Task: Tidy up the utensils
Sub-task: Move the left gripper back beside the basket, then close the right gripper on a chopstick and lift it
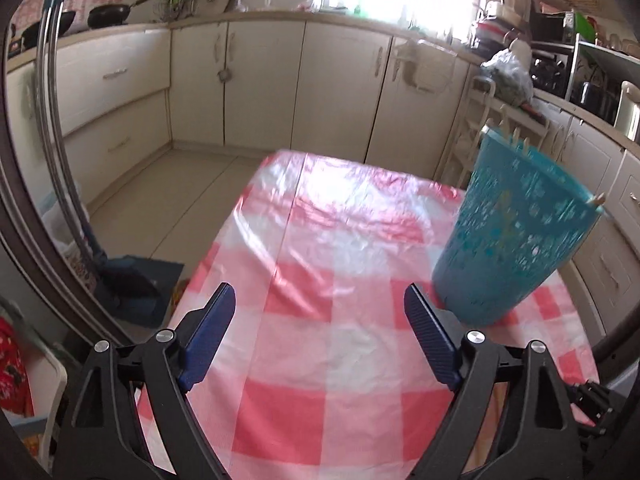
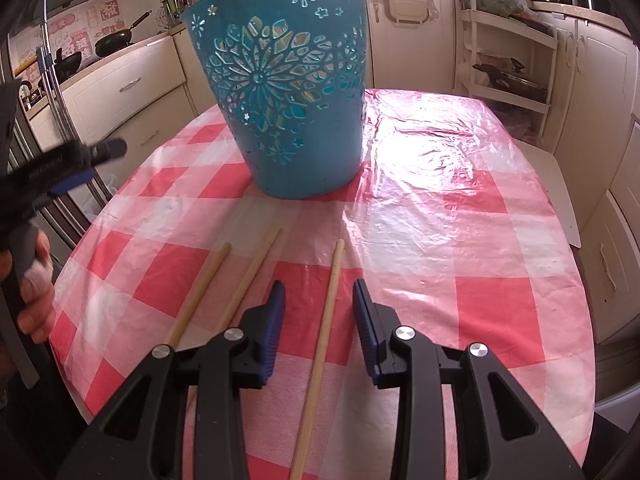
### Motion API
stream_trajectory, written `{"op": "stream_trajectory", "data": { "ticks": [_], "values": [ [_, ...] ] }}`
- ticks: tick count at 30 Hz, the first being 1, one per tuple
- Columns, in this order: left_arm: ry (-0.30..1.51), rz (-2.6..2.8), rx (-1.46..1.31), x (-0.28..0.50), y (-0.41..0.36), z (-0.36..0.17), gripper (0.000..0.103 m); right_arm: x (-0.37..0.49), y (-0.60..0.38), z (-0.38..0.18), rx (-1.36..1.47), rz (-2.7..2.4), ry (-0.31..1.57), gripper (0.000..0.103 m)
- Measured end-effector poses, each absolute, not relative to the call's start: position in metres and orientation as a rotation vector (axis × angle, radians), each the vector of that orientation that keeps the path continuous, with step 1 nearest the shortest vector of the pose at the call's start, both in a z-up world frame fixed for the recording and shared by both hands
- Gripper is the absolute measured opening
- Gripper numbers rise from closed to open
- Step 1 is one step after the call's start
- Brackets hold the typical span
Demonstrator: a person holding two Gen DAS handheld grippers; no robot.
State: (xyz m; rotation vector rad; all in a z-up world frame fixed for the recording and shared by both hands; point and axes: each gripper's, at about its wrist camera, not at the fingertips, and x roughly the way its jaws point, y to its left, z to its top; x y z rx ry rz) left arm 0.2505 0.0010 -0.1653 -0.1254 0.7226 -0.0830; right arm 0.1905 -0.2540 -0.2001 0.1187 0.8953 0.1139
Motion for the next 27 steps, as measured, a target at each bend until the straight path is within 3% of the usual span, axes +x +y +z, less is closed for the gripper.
{"op": "stream_trajectory", "data": {
  "ticks": [10, 16, 24, 27],
  "values": [
    [0.905, -0.133, -0.174, 0.261, 0.014, -0.204, 0.092, 0.191, -0.242, -0.201, 0.029, 0.088, 0.902, 0.039],
    [0.883, -0.147, -0.124, 0.269, 0.001, -0.196, 0.092, 0.198, -0.241, -0.199, 0.044, 0.088, 0.949, 0.046],
    [0.904, -0.149, -0.147, 0.277, 0.001, -0.204, 0.094, 0.206, -0.240, -0.200, 0.016, 0.083, 0.968, 0.046],
    [0.912, -0.149, -0.137, 0.278, -0.002, -0.205, 0.094, 0.203, -0.238, -0.200, -0.018, 0.079, 0.957, 0.042]
  ]
}}
